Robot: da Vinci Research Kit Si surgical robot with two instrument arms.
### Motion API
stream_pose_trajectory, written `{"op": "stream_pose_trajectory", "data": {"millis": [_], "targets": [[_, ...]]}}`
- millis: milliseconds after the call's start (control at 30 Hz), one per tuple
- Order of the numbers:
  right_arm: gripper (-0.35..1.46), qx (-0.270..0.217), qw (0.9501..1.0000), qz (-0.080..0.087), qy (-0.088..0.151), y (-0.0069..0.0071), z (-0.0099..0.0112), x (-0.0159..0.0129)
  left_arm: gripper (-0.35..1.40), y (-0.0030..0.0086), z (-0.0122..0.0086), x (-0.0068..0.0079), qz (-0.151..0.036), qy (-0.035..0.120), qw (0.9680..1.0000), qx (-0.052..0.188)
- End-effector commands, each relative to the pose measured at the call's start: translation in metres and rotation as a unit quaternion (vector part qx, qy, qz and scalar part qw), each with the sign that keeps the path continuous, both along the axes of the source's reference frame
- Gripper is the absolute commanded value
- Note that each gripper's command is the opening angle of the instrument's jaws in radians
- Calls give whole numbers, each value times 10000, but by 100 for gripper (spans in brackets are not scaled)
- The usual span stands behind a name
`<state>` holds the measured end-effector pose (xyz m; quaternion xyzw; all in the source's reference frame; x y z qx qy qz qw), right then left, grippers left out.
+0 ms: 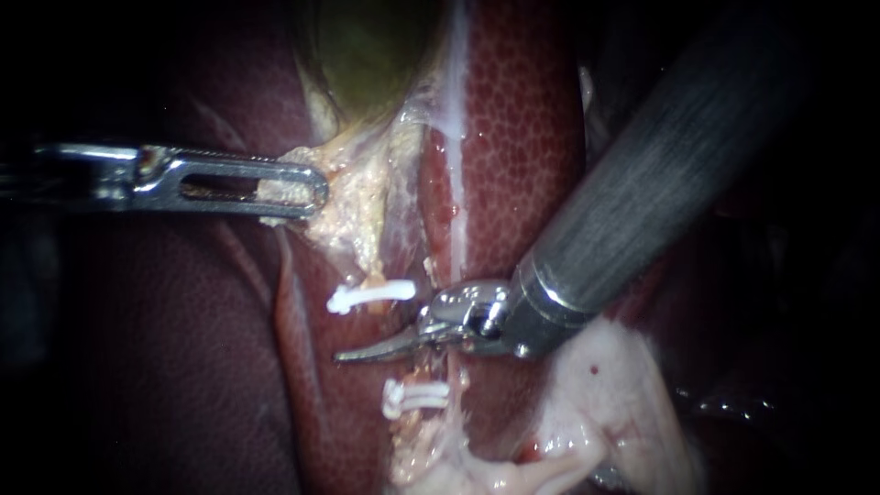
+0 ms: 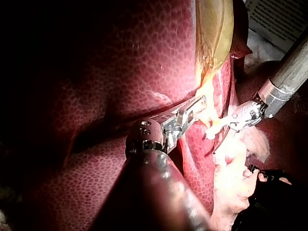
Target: Go back from the cut left tube
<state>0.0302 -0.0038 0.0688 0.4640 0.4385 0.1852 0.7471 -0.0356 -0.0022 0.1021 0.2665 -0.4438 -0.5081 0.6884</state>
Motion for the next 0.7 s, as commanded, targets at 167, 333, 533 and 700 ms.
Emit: {"op": "stream_pose_trajectory", "data": {"millis": [167, 333, 533, 700], "targets": [[-35, 10, 10000, 24, 33, -1, 1, 1, -27, 0, 0, 0, 1, 0, 10000, -1], [-33, 5, 9999, 91, 46, -1, 1, 4, -27, 0, 0, 0, 0, 1, 10000, -2], [49, -5, 9997, 242, 79, 0, 0, 6, -27, -1, 0, -1, -1, 2, 10000, -4], [116, -170, 9981, 579, 145, 0, 0, 10, -27, -1, 1, -1, -1, 2, 10000, -4]]}}
